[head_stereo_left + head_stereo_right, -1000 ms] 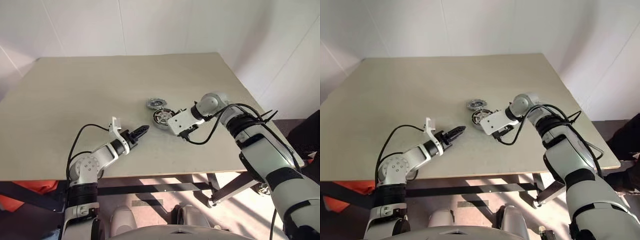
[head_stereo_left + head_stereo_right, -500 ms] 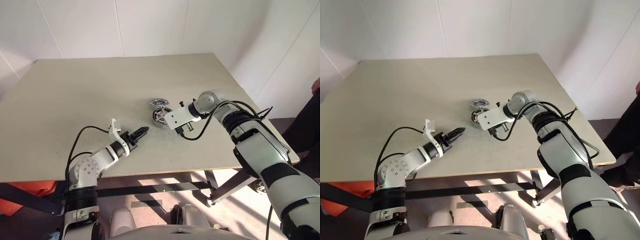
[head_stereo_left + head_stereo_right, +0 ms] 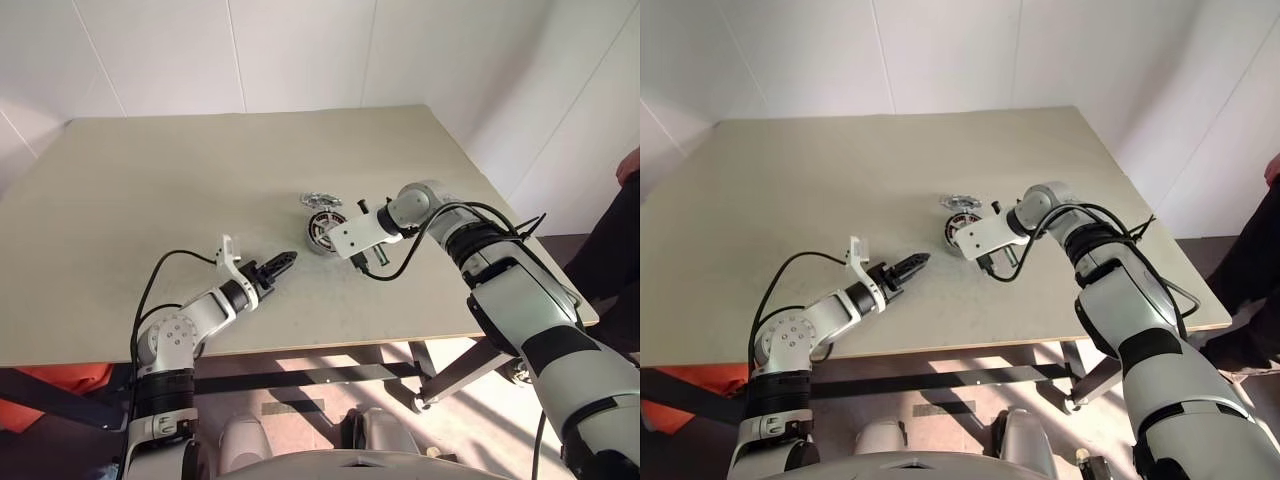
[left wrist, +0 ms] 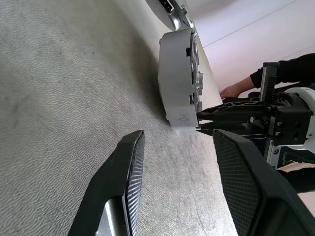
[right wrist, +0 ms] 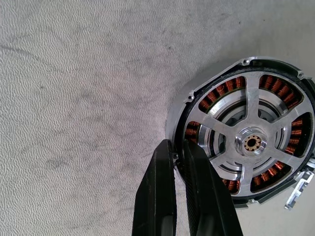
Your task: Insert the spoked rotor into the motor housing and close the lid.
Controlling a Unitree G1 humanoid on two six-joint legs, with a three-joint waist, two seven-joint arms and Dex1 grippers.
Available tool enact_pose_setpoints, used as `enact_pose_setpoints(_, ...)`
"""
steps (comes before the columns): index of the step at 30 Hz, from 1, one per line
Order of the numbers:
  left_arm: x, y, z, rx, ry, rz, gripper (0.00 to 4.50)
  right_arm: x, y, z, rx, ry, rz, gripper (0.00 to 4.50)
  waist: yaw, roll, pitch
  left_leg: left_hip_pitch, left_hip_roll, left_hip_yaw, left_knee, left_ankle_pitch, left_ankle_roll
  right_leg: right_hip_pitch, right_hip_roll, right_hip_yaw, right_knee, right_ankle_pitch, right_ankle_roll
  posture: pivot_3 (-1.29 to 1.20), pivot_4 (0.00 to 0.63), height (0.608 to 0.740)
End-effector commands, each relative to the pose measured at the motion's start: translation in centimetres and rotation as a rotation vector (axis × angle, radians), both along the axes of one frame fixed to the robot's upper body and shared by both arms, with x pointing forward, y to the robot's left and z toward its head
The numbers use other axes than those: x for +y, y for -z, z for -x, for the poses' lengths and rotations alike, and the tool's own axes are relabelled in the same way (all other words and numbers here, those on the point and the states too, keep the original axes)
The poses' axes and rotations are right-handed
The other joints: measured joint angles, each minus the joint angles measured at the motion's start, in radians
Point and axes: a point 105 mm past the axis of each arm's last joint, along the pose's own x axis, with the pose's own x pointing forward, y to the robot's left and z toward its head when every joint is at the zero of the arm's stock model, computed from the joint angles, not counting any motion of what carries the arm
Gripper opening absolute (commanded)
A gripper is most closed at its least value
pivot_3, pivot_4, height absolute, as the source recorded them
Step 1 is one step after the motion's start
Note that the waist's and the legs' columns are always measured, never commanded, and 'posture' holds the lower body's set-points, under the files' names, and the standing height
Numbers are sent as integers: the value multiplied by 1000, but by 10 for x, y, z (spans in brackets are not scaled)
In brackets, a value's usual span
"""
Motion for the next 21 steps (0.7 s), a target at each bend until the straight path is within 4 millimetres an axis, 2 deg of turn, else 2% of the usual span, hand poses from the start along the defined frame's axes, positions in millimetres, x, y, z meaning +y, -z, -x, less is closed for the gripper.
enact_pose_setpoints(1,-1,-8,-1,-33,-1,15,2336,7,-26,-8,44,116,-178,30,0,0,0,0,0,0,0,0,0,0,0,0,0,0,0,0,0,740)
enact_pose_setpoints(4,-2,-6,1,-30,-2,16,2336,10,-39,-4,180,202,-269,30,1,0,0,0,0,0,0,0,0,0,0,0,0,0,0,0,0,740)
enact_pose_setpoints(11,8,-5,2,-35,-29,8,2336,13,-64,27,387,308,-339,30,7,0,1,-4,0,0,-1,-1,1,-3,0,0,0,0,0,0,0,740)
enact_pose_setpoints(15,21,-4,3,-40,-57,-15,2336,33,-78,45,545,416,-413,30,7,0,1,-2,1,0,-1,0,1,-3,0,0,0,0,0,0,0,740)
enact_pose_setpoints(21,46,-19,1,-119,-158,-52,2336,56,-70,40,708,698,-484,30,10,1,1,2,1,0,-1,2,-4,-3,1,0,4,0,0,0,0,740)
